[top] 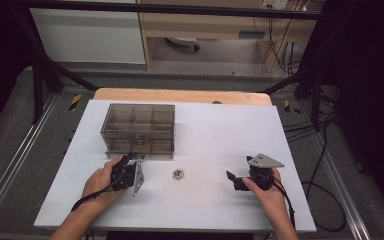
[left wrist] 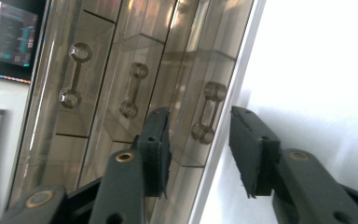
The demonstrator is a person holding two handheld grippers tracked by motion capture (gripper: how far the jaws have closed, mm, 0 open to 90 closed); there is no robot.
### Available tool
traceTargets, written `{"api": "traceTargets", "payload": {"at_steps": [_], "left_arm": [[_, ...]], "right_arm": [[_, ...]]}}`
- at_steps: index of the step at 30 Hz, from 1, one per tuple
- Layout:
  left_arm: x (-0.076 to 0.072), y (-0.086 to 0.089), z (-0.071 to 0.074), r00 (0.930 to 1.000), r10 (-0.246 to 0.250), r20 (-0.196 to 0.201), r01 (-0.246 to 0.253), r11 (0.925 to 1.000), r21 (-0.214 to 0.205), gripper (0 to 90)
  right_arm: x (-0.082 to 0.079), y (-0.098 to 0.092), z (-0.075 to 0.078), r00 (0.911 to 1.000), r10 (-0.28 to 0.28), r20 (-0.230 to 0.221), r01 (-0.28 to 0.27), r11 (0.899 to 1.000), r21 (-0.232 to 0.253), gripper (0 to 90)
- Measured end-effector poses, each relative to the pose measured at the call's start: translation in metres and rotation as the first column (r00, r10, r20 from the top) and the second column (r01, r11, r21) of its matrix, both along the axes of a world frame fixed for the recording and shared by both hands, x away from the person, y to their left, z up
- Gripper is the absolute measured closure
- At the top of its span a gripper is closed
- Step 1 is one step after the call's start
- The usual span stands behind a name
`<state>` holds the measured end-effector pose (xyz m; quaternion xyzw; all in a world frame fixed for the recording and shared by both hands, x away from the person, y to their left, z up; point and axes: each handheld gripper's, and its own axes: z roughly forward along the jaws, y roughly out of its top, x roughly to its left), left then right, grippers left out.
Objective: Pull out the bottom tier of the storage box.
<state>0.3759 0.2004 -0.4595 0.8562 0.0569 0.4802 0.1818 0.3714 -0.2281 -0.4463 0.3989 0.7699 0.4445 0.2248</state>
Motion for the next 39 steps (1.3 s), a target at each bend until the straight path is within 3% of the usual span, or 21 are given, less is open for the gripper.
{"api": "traceTargets", "payload": {"at_steps": [4, 7, 9, 11, 14, 18, 20, 22, 26, 27, 31, 34, 39], "left_arm": [[0.003, 0.009, 0.010, 0.9988, -0.003, -0.048, -0.002, 0.9954, -0.096, 51.9], [0.006, 0.019, 0.017, 0.9966, 0.012, -0.081, -0.026, 0.9841, -0.176, 50.0], [0.009, 0.026, 0.021, 0.9944, 0.034, -0.100, -0.054, 0.9783, -0.200, 49.2], [0.011, 0.033, 0.027, 0.9917, 0.057, -0.116, -0.083, 0.9676, -0.239, 47.7], [0.014, 0.044, 0.035, 0.9885, 0.053, -0.142, -0.091, 0.9558, -0.279, 45.3], [0.022, 0.060, 0.038, 0.9792, 0.017, -0.202, -0.076, 0.9541, -0.290, 42.4], [0.023, 0.063, 0.038, 0.9773, 0.009, -0.211, -0.074, 0.9514, -0.299, 42.4], [0.027, 0.068, 0.040, 0.9718, -0.002, -0.236, -0.073, 0.9484, -0.309, 42.7], [0.030, 0.081, 0.041, 0.9602, -0.014, -0.279, -0.072, 0.9522, -0.297, 43.1], [0.031, 0.088, 0.040, 0.9556, -0.018, -0.294, -0.075, 0.9501, -0.303, 43.1], [0.034, 0.096, 0.039, 0.9473, -0.029, -0.319, -0.074, 0.9492, -0.306, 44.0], [0.037, 0.100, 0.040, 0.9403, -0.040, -0.338, -0.065, 0.9536, -0.294, 44.0], [0.044, 0.102, 0.043, 0.9268, -0.070, -0.369, -0.055, 0.9466, -0.318, 45.1]], "right_arm": [[0.000, 0.000, 0.000, 1.0000, 0.002, -0.005, -0.002, 1.000, -0.002, 4.4], [0.000, 0.000, -0.001, 1.0000, 0.003, -0.007, -0.003, 1.000, -0.006, 4.5], [0.001, 0.000, -0.001, 1.0000, 0.005, -0.007, -0.005, 1.000, -0.008, 4.4], [0.001, 0.001, -0.001, 0.9999, 0.005, -0.010, -0.005, 1.000, -0.009, 4.3], [0.001, 0.001, -0.001, 0.9999, 0.005, -0.010, -0.005, 1.000, -0.011, 4.4], [0.001, 0.000, -0.001, 0.9999, 0.011, -0.011, -0.011, 1.000, -0.016, 4.7], [0.001, -0.001, -0.001, 0.9998, 0.012, -0.013, -0.012, 1.000, -0.015, 4.7], [0.001, -0.001, 0.000, 0.9999, 0.013, -0.010, -0.013, 1.000, -0.012, 4.7], [0.001, -0.001, -0.001, 0.9998, 0.017, -0.011, -0.017, 1.000, -0.017, 4.7], [0.001, -0.001, -0.001, 0.9998, 0.017, -0.010, -0.017, 1.000, -0.017, 4.8], [0.001, 0.001, -0.001, 0.9998, 0.018, -0.013, -0.018, 1.000, -0.020, 4.9], [0.001, 0.001, -0.002, 0.9998, 0.015, -0.015, -0.016, 1.000, -0.019, 4.9], [0.000, 0.001, -0.002, 0.9998, 0.008, -0.021, -0.009, 1.000, -0.015, 4.9]]}}
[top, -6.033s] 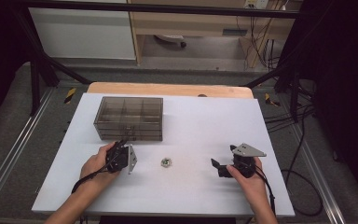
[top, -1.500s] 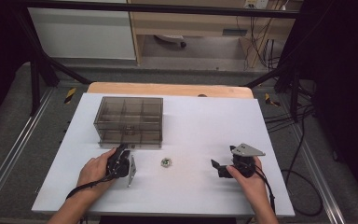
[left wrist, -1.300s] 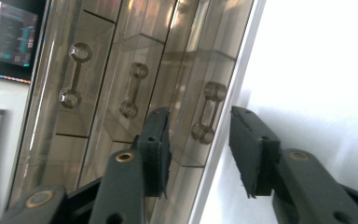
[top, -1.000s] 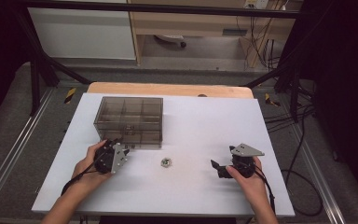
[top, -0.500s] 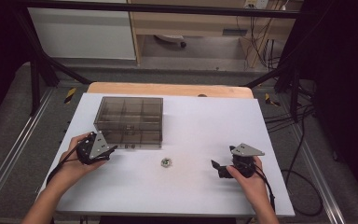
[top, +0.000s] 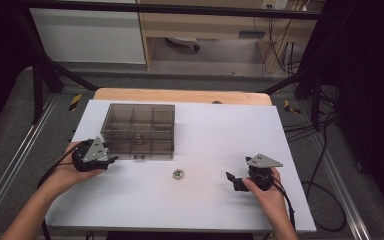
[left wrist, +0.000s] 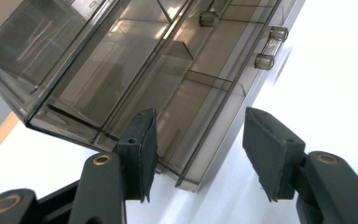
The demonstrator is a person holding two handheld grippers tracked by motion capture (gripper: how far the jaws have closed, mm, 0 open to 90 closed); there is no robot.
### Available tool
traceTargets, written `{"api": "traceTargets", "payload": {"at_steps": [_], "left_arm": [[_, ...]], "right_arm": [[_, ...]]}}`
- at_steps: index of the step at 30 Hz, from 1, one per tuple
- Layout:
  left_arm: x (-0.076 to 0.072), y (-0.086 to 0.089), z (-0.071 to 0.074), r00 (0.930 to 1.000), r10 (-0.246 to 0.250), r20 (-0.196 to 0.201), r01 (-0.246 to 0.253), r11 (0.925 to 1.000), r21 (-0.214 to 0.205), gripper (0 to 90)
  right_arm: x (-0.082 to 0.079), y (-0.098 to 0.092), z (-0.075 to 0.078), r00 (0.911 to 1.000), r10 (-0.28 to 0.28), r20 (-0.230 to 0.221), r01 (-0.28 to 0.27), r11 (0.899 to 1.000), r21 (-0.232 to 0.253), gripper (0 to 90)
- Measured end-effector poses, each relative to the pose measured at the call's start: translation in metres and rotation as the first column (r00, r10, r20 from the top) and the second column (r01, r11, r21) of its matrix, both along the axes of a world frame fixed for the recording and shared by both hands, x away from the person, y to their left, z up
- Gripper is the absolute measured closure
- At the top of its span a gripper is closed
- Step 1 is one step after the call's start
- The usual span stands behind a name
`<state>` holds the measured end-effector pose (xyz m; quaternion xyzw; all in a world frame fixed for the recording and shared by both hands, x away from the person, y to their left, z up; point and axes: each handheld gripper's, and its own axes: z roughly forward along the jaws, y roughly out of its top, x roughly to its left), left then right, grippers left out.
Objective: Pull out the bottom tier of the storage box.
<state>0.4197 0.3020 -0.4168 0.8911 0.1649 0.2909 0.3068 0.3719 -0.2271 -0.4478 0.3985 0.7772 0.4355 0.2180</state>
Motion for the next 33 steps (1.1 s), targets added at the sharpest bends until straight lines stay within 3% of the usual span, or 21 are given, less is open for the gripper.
{"api": "traceTargets", "payload": {"at_steps": [3, 13, 22, 33], "left_arm": [[0.004, 0.000, 0.001, 0.9995, -0.013, -0.028, 0.012, 0.9999, -0.012, 45.1], [0.008, -0.006, -0.003, 0.9963, -0.058, -0.063, 0.059, 0.9981, 0.017, 47.4], [0.021, -0.008, -0.015, 0.9918, -0.058, -0.114, 0.061, 0.9977, 0.028, 51.7], [0.028, -0.004, -0.017, 0.9849, -0.080, -0.153, 0.072, 0.9958, -0.057, 61.6]], "right_arm": [[0.000, 0.000, 0.000, 1.0000, 0.000, 0.003, 0.000, 1.000, -0.001, 5.0], [0.001, 0.001, -0.001, 1.0000, 0.002, -0.004, -0.002, 1.000, -0.004, 5.1], [0.001, 0.001, -0.002, 1.0000, 0.006, -0.005, -0.006, 1.000, -0.006, 5.1], [0.002, 0.003, -0.004, 0.9998, 0.011, -0.016, -0.011, 1.000, -0.016, 5.0]]}}
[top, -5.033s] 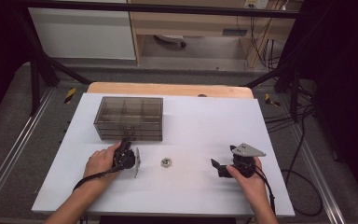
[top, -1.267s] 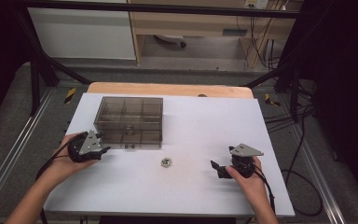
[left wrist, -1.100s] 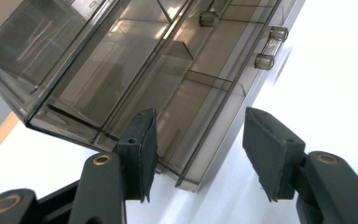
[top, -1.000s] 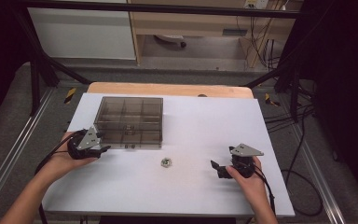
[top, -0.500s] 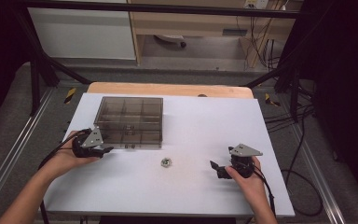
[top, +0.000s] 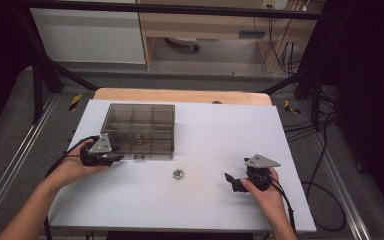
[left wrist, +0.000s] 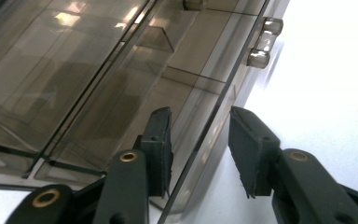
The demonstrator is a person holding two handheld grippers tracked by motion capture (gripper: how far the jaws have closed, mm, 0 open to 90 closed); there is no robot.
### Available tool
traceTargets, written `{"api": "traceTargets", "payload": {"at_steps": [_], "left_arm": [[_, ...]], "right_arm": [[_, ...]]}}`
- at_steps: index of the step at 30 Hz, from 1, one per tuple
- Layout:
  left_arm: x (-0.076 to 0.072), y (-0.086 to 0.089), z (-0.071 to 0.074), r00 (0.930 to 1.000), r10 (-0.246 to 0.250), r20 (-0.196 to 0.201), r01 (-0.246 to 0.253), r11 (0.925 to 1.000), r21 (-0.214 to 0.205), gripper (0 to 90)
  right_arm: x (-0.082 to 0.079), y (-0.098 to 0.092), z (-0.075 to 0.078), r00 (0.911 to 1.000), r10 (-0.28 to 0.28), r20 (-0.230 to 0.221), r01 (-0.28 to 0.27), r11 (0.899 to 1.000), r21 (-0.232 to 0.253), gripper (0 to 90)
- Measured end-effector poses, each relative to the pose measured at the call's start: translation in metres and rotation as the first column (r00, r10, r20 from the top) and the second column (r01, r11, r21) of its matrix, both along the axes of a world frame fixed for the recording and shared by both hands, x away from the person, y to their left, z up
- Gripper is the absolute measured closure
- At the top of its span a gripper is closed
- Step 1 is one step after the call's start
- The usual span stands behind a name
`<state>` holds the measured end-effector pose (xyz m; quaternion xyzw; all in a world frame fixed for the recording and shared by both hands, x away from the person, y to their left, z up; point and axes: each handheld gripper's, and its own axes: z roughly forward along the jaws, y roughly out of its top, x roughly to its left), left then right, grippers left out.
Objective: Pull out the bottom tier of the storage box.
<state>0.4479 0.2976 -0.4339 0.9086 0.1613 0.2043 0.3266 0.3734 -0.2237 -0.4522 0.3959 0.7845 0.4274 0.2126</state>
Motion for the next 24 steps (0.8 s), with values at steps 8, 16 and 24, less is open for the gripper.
{"api": "traceTargets", "payload": {"at_steps": [8, 16, 24], "left_arm": [[0.004, -0.001, -0.002, 0.9995, -0.021, -0.024, 0.020, 0.9993, -0.031, 65.0], [0.008, -0.007, -0.004, 0.9983, -0.048, -0.034, 0.048, 0.9989, 0.004, 67.0], [0.012, -0.010, -0.005, 0.9957, -0.077, -0.051, 0.079, 0.9967, 0.023, 68.7]], "right_arm": [[0.001, 0.001, -0.001, 1.0000, 0.004, -0.005, -0.004, 1.000, -0.005, 5.0], [0.001, 0.002, -0.002, 0.9999, 0.003, -0.014, -0.003, 1.000, -0.007, 5.0], [0.001, 0.001, -0.003, 0.9999, 0.004, -0.014, -0.004, 1.000, -0.007, 5.0]]}}
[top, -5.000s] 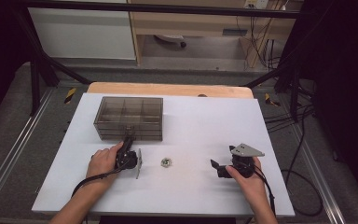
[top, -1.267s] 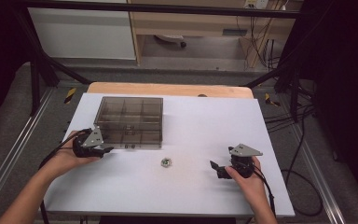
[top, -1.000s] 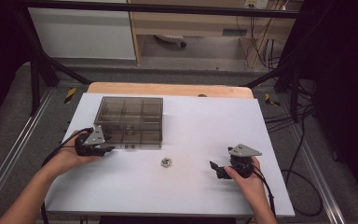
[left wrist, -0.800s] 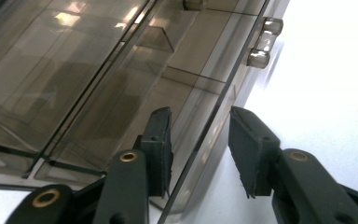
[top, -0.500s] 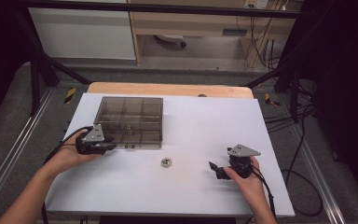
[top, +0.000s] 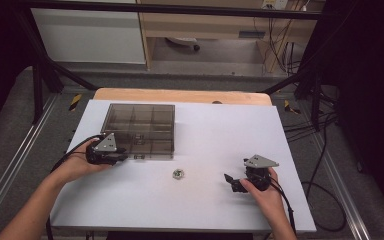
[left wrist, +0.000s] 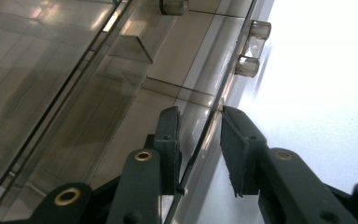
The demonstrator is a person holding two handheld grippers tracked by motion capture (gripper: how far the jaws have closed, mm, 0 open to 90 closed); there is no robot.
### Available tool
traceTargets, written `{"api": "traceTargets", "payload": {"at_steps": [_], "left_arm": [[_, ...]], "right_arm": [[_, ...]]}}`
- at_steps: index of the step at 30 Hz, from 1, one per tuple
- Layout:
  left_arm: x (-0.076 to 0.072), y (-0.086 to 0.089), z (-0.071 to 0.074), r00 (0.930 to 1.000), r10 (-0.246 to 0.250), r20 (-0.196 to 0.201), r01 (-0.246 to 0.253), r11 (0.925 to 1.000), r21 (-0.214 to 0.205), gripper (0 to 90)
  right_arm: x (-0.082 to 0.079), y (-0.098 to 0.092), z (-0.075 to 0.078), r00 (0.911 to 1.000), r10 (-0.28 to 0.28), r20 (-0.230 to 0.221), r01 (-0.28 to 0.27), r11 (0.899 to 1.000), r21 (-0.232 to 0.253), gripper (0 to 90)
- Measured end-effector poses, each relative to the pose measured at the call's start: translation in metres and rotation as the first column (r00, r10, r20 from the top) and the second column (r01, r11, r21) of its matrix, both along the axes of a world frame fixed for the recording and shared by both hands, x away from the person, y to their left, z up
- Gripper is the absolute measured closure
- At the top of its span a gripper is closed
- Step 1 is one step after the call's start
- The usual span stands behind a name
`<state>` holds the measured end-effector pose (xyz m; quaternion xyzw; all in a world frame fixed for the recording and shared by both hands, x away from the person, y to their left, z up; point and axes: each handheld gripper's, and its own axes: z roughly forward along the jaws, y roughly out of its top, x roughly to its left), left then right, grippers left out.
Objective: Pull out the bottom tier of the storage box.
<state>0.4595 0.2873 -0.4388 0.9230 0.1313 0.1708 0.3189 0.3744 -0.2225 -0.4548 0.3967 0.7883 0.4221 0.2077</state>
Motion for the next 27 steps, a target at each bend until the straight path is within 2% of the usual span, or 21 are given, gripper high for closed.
{"api": "traceTargets", "payload": {"at_steps": [14, 27], "left_arm": [[-0.007, 0.002, 0.002, 0.9981, -0.058, -0.020, 0.058, 0.9982, 0.015, 74.4], [-0.014, 0.003, 0.004, 0.9920, -0.123, -0.030, 0.124, 0.9913, 0.044, 78.7]], "right_arm": [[0.000, 0.001, -0.001, 1.0000, 0.006, -0.006, -0.006, 1.000, -0.006, 4.6], [-0.001, 0.001, 0.000, 0.9999, 0.007, -0.011, -0.007, 1.000, -0.004, 4.6]]}}
